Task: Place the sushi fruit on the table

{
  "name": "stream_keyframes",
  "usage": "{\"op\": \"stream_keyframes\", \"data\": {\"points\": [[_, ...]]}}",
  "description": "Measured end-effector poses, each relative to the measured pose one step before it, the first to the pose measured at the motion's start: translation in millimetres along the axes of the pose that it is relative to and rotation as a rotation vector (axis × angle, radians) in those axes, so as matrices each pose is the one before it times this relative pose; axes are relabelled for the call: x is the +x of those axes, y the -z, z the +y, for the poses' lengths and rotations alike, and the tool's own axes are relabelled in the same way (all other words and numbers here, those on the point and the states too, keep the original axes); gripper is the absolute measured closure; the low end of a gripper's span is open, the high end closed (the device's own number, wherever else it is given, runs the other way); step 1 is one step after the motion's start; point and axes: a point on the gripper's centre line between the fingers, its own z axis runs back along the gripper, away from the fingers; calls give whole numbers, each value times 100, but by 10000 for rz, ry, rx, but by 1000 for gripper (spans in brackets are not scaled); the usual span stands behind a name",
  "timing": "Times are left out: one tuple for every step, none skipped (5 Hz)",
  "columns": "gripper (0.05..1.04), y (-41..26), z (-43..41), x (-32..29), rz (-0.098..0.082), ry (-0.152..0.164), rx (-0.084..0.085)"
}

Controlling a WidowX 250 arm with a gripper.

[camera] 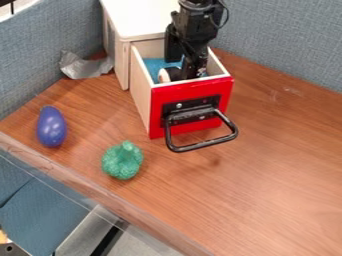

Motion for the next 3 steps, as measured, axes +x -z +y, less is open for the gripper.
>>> {"op": "stream_keyframes", "data": {"points": [[85, 198, 52, -47, 46, 10, -16], [133, 851, 27, -237, 198, -111, -205], [408, 589, 160, -348, 142, -253, -127]]}}
